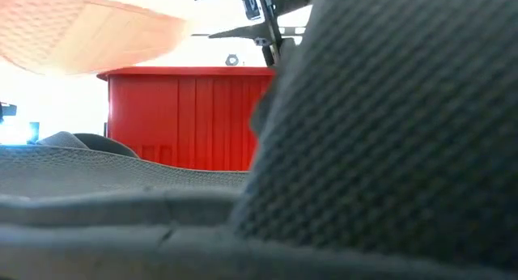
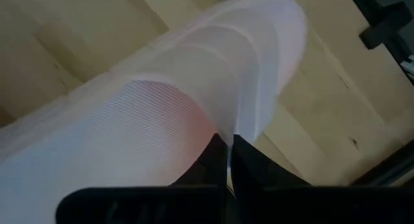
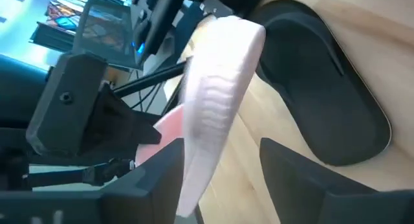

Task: Pick and place slides into bin
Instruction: Put the pink slide into the red bin

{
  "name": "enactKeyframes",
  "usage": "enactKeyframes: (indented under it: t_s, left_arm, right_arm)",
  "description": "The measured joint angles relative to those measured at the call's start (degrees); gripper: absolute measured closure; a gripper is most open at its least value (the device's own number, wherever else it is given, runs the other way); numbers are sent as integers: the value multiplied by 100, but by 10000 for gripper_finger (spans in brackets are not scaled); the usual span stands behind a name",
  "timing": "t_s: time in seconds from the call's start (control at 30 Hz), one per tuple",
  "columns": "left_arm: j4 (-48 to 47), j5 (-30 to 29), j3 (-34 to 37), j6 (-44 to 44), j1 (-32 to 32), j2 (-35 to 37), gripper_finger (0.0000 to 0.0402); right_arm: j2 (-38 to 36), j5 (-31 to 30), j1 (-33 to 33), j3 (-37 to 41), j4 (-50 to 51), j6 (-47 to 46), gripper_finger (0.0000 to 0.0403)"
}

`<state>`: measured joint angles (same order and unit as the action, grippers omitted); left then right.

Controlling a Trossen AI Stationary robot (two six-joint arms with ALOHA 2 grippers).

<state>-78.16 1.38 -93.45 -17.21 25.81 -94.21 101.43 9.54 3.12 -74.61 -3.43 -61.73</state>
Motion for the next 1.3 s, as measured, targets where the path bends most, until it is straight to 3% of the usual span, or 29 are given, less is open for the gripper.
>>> enactKeyframes:
  t_s: [0.3, 0.63, 1.03, 1.3]
  left_arm:
    - [50, 4, 4, -382, -91, 2, 393]
    - [139, -27, 9, -615, -197, 2, 393]
    - [366, -32, 9, -814, -353, 2, 393]
    - [378, -360, 9, 194, -349, 4, 357]
  right_arm:
    - [-5, -225, -160, 0, -239, 133, 150]
    - [-7, -249, -273, 0, -246, 239, 160]
    - [-7, -40, -276, 0, -199, 240, 235]
    - [-7, -31, -280, 0, 184, 282, 329]
